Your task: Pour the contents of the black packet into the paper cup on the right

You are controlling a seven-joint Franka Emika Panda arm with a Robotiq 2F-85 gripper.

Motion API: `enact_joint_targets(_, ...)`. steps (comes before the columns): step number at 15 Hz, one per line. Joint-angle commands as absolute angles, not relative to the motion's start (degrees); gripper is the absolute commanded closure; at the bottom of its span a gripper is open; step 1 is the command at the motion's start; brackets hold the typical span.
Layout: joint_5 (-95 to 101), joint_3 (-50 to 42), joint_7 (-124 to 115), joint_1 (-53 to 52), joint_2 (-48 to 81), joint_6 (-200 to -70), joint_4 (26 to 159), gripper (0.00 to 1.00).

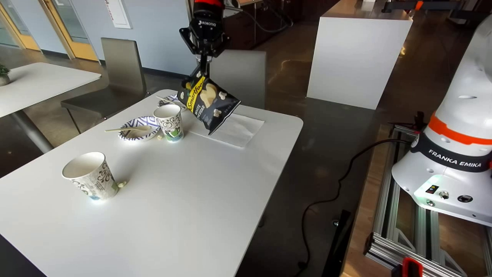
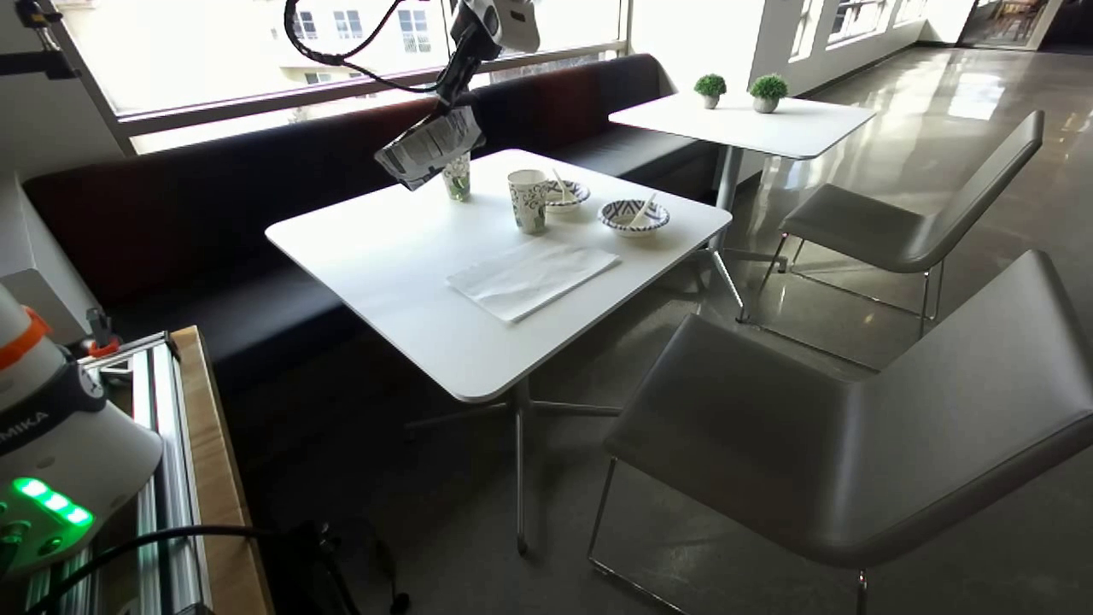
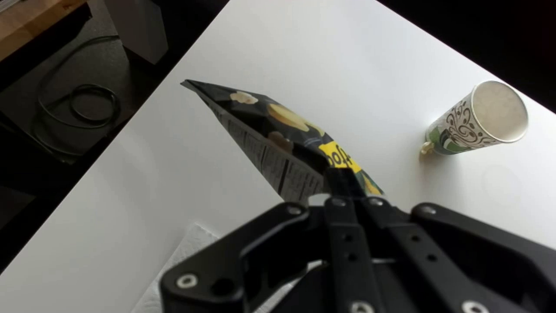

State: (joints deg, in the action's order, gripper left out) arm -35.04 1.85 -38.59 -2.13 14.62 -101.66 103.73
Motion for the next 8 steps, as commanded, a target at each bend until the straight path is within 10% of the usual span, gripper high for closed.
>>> enact_joint_targets(1, -34.47, 1.26, -41.34, -2.39, 17.41, -99.75, 99.55, 0.99)
enact_joint_targets(8, -40.42, 0.08, -50.45, 1.48, 29.71, -89.09, 85.27, 0.99)
